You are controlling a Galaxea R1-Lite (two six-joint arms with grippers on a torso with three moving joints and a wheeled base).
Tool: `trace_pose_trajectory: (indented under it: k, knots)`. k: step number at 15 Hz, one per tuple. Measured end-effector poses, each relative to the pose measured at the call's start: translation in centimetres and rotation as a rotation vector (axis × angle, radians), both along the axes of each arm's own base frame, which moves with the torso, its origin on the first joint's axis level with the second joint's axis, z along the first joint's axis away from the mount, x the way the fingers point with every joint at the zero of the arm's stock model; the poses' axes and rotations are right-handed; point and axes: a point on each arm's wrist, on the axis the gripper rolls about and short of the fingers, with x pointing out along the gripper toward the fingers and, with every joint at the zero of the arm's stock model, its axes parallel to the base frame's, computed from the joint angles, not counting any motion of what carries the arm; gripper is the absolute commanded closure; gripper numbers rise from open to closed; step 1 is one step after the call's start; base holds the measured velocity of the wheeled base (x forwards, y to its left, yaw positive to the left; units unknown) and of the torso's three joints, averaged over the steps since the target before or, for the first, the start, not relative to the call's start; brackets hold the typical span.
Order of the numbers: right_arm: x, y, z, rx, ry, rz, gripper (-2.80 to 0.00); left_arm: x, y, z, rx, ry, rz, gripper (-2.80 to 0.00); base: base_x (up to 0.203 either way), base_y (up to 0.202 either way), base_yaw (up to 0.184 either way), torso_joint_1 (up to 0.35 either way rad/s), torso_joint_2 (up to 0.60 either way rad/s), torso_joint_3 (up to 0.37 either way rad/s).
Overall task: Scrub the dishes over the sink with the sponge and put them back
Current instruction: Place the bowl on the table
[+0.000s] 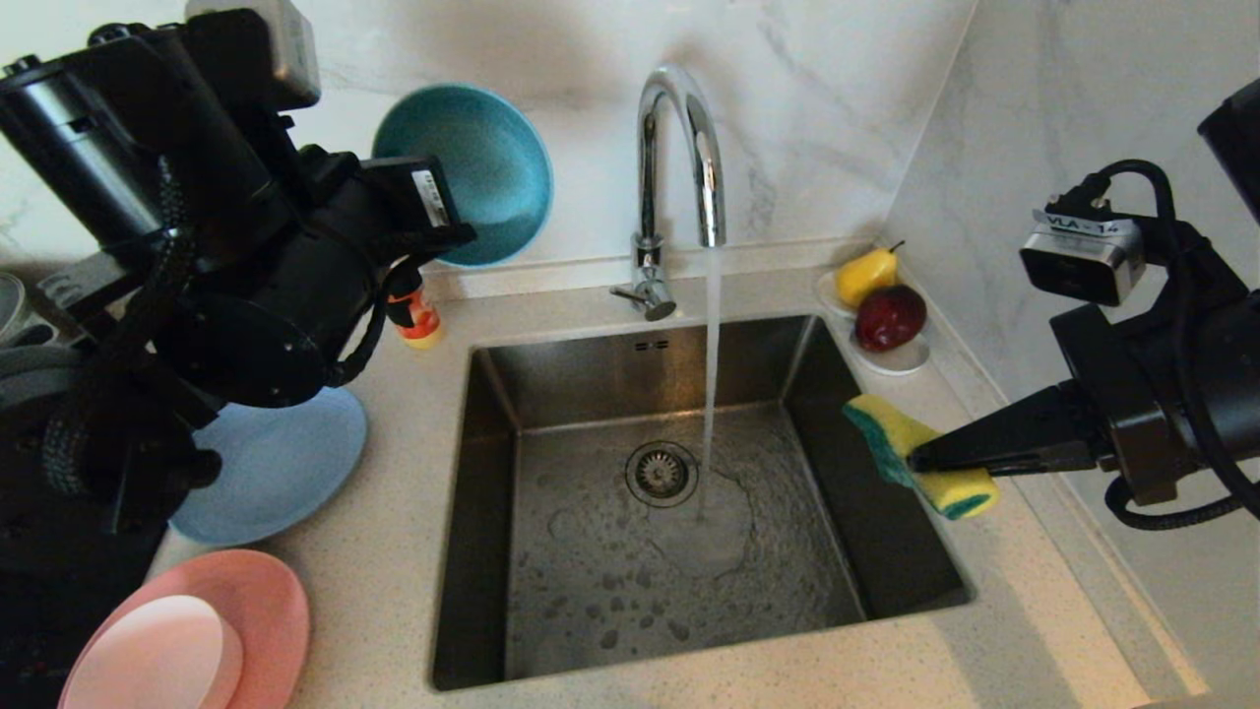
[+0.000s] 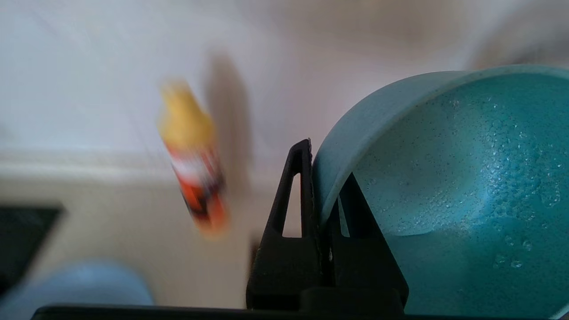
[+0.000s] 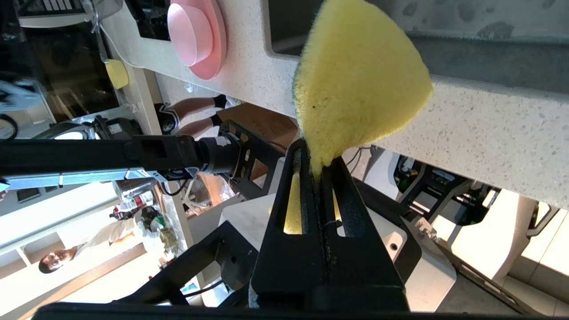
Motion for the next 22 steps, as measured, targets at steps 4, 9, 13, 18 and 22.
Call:
trace_pose_trajectory:
  k: [4, 9, 13, 18, 22]
  knots:
    - [-0.6, -0.3, 0.4, 0.010, -0.012, -0.005, 0.00, -0.9, 1.7, 1.2, -0.078, 0.301, -0.133, 0.00, 0.000, 0.000, 0.000, 0.000, 0.00, 0.000]
    - [-1.3, -0.9, 0.4, 0.012, -0.018, -0.014, 0.00, -4.2, 8.3, 3.1, -0.261, 0.677, -0.122, 0.00, 0.000, 0.000, 0.000, 0.000, 0.00, 0.000]
    - [-1.7, -1.5, 0.5, 0.020, -0.023, -0.030, 0.00, -6.6, 13.0, 4.7, -0.479, 0.725, 0.025, 0.00, 0.000, 0.000, 0.000, 0.000, 0.00, 0.000]
    - [-2.0, -1.8, 0.4, 0.022, -0.026, -0.036, 0.00, -7.6, 19.3, 5.4, -0.705, 0.626, 0.190, 0.00, 0.000, 0.000, 0.000, 0.000, 0.00, 0.000]
    - [-2.2, -1.9, 0.0, 0.016, -0.012, -0.032, 0.00, -6.0, 24.0, 3.3, -0.806, 0.607, 0.299, 0.00, 0.000, 0.000, 0.000, 0.000, 0.00, 0.000]
